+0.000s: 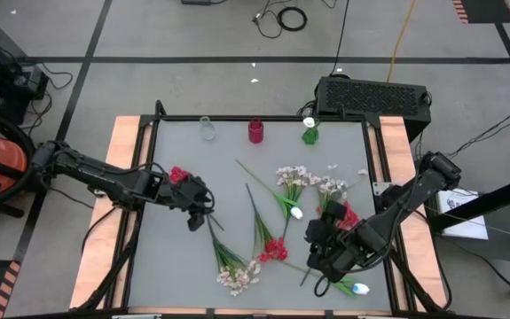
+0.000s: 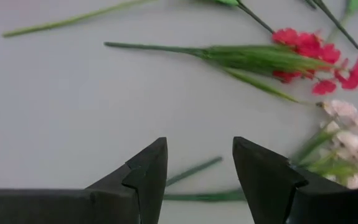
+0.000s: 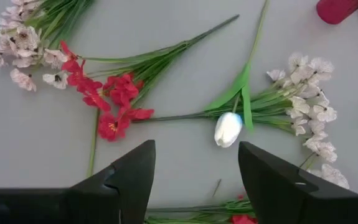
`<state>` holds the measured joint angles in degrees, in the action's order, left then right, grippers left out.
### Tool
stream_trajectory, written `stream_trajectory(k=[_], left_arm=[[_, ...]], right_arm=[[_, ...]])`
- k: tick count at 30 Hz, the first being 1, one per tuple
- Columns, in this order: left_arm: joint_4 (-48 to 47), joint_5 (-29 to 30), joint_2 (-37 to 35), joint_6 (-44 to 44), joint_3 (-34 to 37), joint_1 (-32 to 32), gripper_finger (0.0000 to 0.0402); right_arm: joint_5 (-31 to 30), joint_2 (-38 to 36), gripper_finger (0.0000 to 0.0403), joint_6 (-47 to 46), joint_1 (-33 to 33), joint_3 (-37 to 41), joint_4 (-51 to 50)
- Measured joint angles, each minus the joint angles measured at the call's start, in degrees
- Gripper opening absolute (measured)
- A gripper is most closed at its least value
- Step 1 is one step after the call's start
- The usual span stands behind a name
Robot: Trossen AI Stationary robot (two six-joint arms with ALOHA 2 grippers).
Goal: Sort flowers into vase by color
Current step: Put the top white tulip into the green vase
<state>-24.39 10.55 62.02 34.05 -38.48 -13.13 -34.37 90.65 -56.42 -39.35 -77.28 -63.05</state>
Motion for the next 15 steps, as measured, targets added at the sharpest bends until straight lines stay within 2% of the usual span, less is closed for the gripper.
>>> stream_trajectory(k=[6,8,12,15], left_arm=[[4.48,6.09,1.49,-1.34,0.00,-0.03,0.0189],[13.68,6.14,3.83,-4.72,0.00,-0.08,0.0189],[33.87,4.60,11.48,-17.38,-0.13,-1.33,0.0189],[38.21,5.58,17.63,-26.70,-0.20,-1.15,0.0189]], right_arm=[[-2.60,-0.02,0.0222,1.47,1.40,0.00,0.54],[-3.08,-0.02,0.0222,3.25,2.10,0.00,1.65],[-3.26,-0.07,0.0222,6.80,2.73,0.00,2.97],[-3.17,-0.07,0.0222,8.40,2.93,0.00,3.63]])
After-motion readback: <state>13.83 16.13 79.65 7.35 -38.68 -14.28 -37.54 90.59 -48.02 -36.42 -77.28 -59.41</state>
